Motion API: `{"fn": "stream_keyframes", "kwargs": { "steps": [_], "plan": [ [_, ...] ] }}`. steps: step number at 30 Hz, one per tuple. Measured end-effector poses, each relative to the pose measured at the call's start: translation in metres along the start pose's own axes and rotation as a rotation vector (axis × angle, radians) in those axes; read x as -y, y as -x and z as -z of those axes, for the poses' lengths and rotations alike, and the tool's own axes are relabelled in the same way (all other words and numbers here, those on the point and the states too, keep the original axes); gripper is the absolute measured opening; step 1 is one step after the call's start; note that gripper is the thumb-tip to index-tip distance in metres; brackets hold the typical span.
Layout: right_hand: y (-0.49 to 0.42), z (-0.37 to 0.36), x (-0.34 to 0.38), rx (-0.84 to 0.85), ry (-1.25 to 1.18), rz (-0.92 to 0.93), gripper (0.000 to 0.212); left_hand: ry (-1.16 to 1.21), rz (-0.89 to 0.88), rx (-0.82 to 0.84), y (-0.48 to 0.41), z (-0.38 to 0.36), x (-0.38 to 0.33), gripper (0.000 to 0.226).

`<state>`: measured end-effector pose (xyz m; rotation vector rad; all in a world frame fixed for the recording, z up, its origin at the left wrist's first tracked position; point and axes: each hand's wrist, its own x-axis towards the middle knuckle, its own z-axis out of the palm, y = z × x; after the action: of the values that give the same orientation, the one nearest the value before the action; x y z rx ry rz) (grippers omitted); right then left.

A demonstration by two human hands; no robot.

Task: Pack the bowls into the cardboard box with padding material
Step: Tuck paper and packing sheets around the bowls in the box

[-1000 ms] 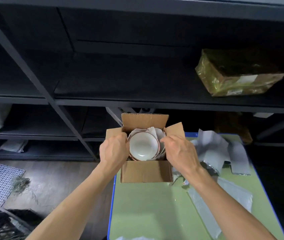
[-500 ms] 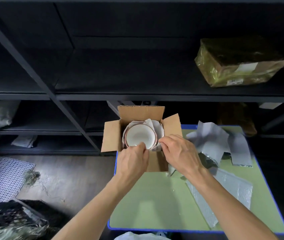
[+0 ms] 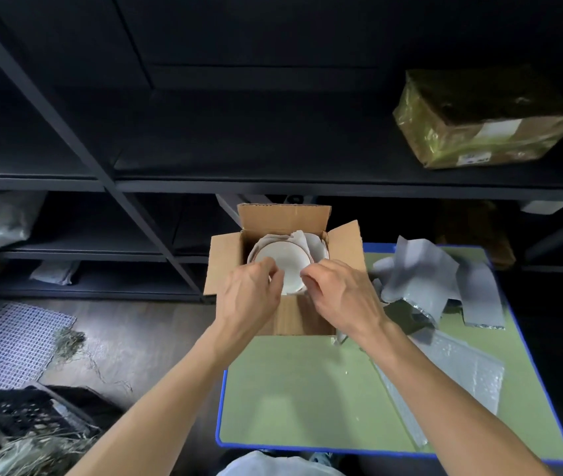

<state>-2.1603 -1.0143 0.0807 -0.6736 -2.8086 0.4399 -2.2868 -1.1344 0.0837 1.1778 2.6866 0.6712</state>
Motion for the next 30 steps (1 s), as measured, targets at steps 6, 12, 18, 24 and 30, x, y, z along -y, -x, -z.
{"fn": "stream_keyframes", "kwargs": {
  "steps": [6,12,18,24,30],
  "plan": [
    [0.066,0.017,-0.026,-0.056,-0.019,-0.065,0.019,0.063,-0.229,0.160,0.040,-0.036,-0.047,0.026],
    [0.157,0.013,-0.078,0.074,0.026,-0.322,0.022,0.072,-0.466,0.360,0.079,-0.080,-0.083,0.026],
    [0.225,0.005,-0.125,0.194,0.037,-0.628,0.028,-0.077,-0.600,0.536,0.082,-0.126,-0.119,0.026],
    [0.262,0.005,-0.165,0.314,0.007,-0.766,0.043,-0.271,-0.600,0.615,0.067,-0.175,-0.140,0.035],
    [0.265,-0.008,-0.184,0.445,0.013,-0.846,0.075,-0.397,-0.544,0.693,0.070,-0.212,-0.151,0.066]
  ]
}}
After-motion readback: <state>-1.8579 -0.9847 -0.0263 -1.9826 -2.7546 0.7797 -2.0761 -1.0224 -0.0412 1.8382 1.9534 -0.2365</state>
